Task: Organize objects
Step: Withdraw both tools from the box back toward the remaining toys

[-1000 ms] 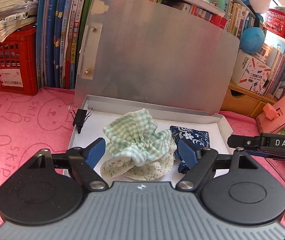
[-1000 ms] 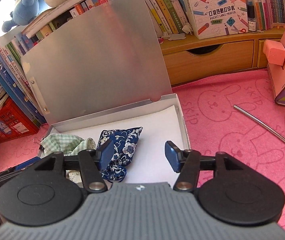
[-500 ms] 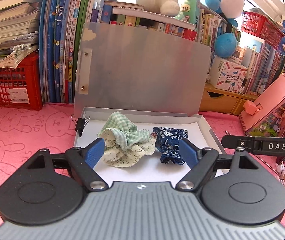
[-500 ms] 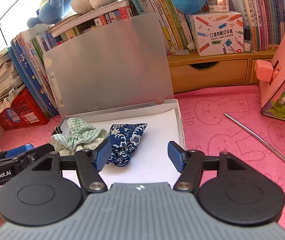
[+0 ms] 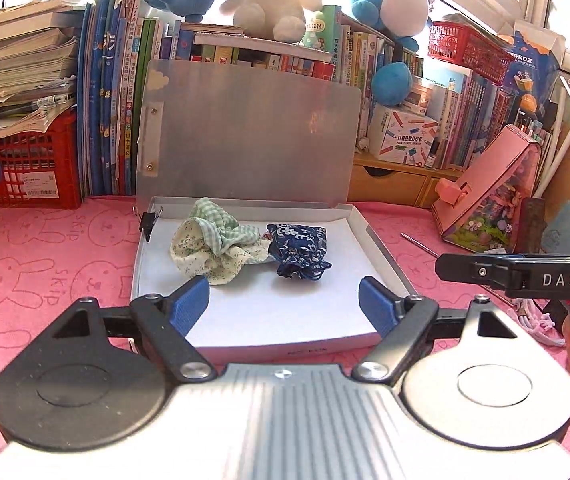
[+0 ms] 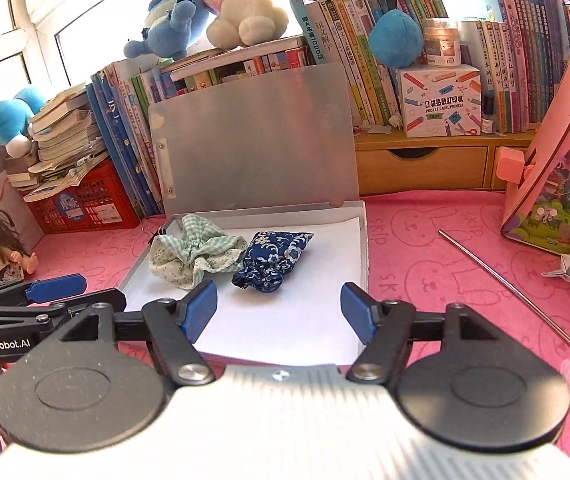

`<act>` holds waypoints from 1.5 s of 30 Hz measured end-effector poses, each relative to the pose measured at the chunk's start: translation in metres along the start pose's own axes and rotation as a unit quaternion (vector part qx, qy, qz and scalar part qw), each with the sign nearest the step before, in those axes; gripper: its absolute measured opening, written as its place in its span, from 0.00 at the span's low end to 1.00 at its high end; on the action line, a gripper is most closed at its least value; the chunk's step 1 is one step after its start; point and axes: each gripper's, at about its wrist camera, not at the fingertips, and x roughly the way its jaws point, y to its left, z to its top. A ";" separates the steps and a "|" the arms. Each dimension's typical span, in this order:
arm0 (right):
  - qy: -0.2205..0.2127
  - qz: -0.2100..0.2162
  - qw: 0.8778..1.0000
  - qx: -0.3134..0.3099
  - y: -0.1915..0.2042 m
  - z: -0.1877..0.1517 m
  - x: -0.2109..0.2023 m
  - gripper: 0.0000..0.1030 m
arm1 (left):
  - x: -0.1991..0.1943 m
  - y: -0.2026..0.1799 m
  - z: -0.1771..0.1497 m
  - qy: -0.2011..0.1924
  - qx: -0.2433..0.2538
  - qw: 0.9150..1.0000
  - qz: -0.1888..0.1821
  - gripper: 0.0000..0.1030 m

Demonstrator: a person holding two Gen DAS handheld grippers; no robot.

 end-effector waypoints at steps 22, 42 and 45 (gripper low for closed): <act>-0.006 -0.038 0.997 -0.063 -0.011 -0.082 -0.057 0.86 | -0.060 -0.006 -0.078 -0.004 0.015 1.000 0.001 0.84; 0.004 -0.078 0.996 -0.049 -0.029 -0.146 -0.071 0.90 | -0.077 0.004 -0.141 -0.001 0.013 0.999 0.032 0.90; 0.001 -0.076 0.996 -0.051 -0.027 -0.149 -0.074 0.91 | -0.077 0.005 -0.149 0.002 0.008 0.999 0.033 0.90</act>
